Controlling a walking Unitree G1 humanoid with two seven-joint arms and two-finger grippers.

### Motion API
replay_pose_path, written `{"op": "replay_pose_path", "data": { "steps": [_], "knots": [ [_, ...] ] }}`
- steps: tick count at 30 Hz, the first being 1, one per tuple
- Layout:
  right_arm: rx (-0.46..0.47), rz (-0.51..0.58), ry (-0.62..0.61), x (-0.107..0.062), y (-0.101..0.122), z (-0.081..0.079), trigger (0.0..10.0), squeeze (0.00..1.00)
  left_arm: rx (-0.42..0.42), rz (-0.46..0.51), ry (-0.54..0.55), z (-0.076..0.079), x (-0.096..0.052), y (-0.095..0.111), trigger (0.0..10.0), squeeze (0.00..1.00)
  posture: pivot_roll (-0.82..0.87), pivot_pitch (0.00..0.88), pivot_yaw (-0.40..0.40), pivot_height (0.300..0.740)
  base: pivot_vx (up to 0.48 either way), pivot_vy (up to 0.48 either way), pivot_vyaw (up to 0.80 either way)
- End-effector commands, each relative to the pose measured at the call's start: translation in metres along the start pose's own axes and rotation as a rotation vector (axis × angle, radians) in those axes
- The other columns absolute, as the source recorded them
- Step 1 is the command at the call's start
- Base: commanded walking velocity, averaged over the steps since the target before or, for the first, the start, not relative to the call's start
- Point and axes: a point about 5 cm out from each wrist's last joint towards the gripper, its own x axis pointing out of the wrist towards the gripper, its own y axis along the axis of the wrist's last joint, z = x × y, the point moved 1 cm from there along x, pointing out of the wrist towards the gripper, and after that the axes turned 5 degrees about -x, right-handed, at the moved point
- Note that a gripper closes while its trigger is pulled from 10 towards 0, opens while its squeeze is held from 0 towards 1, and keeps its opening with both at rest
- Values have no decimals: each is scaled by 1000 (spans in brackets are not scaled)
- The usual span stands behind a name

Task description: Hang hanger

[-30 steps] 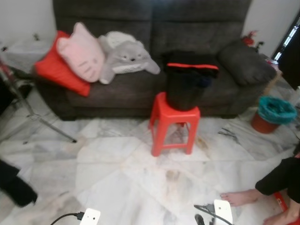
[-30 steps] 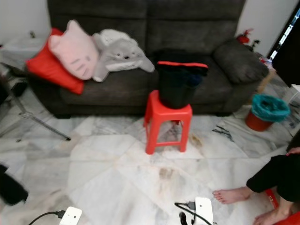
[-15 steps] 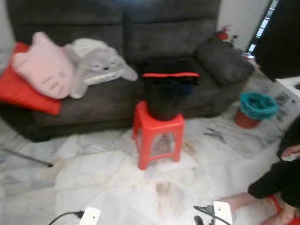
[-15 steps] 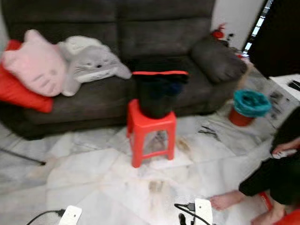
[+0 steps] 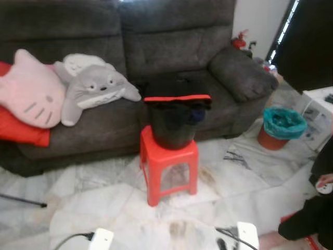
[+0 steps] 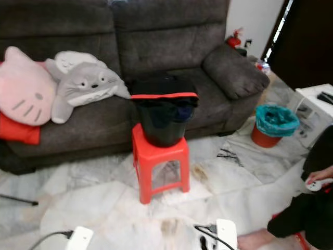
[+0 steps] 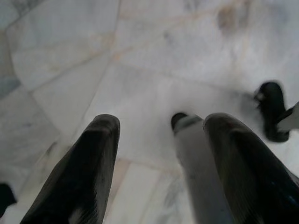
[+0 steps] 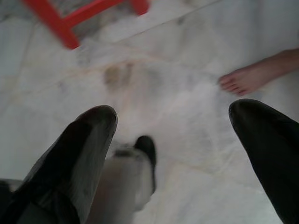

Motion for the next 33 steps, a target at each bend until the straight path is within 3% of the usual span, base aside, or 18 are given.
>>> {"op": "replay_pose_path", "data": {
  "steps": [1,8,33],
  "knots": [
    [1,27,22,2,8,-10,10000,0,9,-25,34,-15,-3,-7,10000,0,-81,0,-21,740,356,0,0],
    [-16,46,5,2,10,-8,10000,0,-1,-27,34,-15,-3,-8,10000,0,-83,0,-23,740,353,0,132],
    [-12,46,8,2,10,-9,10000,0,-6,-24,32,-15,-3,-7,10000,0,-83,0,-23,740,349,0,800]
  ]
}}
